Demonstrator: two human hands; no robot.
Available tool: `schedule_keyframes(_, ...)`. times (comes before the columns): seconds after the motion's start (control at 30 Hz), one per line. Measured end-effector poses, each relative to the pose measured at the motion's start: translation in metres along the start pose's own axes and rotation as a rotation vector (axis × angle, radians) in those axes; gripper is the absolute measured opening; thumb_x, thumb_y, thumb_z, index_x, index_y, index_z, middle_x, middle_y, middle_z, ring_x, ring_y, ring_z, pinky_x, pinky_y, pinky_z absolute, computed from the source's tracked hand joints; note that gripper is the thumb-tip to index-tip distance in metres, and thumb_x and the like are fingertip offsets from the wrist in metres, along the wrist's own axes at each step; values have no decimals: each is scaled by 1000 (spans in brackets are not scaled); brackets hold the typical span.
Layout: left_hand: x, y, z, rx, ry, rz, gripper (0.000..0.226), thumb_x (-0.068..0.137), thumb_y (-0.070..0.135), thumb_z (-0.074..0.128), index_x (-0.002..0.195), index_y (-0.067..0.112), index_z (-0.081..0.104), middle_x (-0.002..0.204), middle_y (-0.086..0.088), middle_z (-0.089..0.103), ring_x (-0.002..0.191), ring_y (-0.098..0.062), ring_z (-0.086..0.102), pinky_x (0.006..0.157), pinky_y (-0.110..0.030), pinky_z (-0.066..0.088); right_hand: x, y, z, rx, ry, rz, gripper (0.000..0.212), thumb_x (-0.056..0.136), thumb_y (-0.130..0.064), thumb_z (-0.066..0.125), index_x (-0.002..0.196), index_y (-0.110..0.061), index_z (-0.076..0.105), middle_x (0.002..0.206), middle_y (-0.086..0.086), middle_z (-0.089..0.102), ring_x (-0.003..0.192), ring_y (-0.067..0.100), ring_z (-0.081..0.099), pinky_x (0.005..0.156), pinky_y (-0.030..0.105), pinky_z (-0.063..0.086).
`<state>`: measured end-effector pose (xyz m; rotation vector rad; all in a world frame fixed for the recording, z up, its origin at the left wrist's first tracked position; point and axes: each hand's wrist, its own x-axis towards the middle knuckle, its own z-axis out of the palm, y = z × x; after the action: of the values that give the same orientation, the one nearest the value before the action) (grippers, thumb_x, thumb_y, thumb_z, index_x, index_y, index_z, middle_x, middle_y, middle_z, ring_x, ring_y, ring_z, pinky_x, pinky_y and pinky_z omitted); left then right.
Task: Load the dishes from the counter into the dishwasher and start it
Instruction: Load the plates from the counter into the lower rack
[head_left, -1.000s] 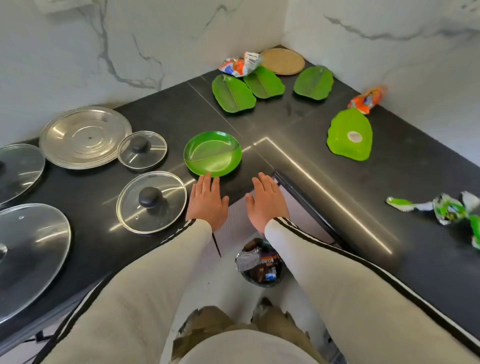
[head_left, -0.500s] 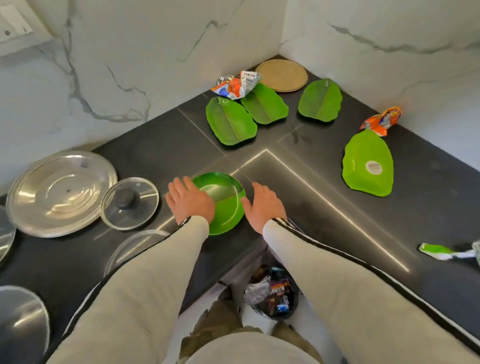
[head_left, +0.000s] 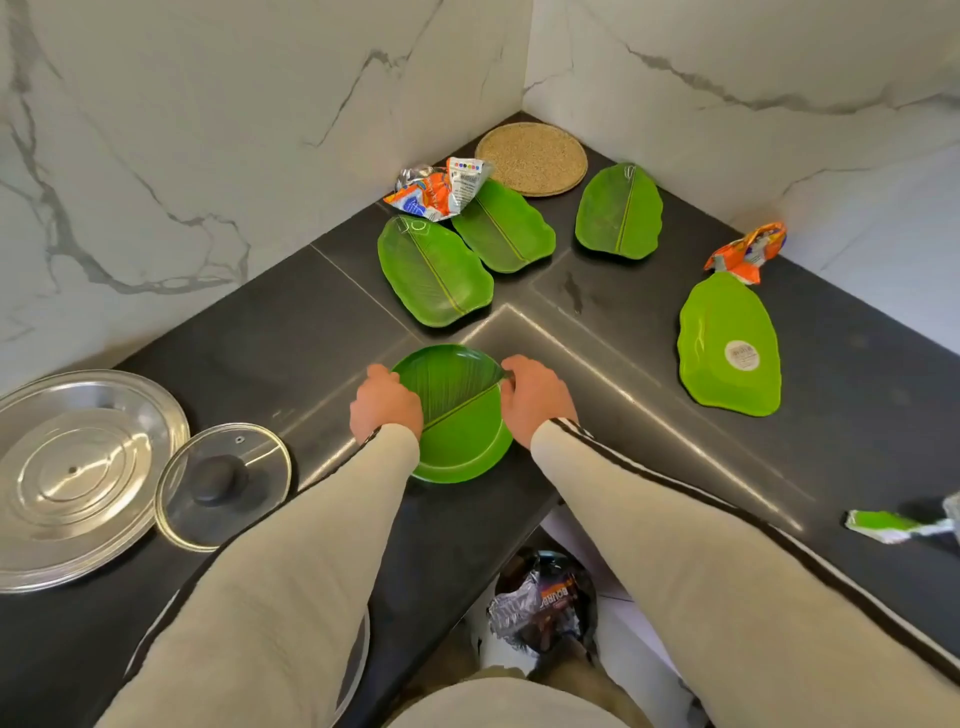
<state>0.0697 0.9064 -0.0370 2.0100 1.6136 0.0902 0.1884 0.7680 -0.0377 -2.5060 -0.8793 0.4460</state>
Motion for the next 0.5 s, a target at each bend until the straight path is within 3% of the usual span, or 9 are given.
schedule_keyframes(0.17,20,28,-5,-225,55,-122,27,102,18,38,125,10,50,121,-22,61,112,-42,56,85,-44,44,63,4,-27,-11,157,10,35,104,-33,35,105,-9,61,105,15,67,101,37,62,82,41,46)
schedule_keyframes(0.37,79,105,-30,-422,183,-106,31,102,14,38,129,11,53,125,-17,60,115,-36,56,80,-32,35,181,-13,-68,132,273,222,38,102,-32,40,115,-4,62,116,24,65,110,41,59,85,42,46)
schedule_keyframes(0.5,127,155,-35,-458,240,-93,31,101,11,40,127,8,56,126,-16,61,117,-34,57,88,-34,42,258,-18,-87,314,316,325,32,98,-26,51,119,-6,63,123,18,65,116,34,59,86,36,46)
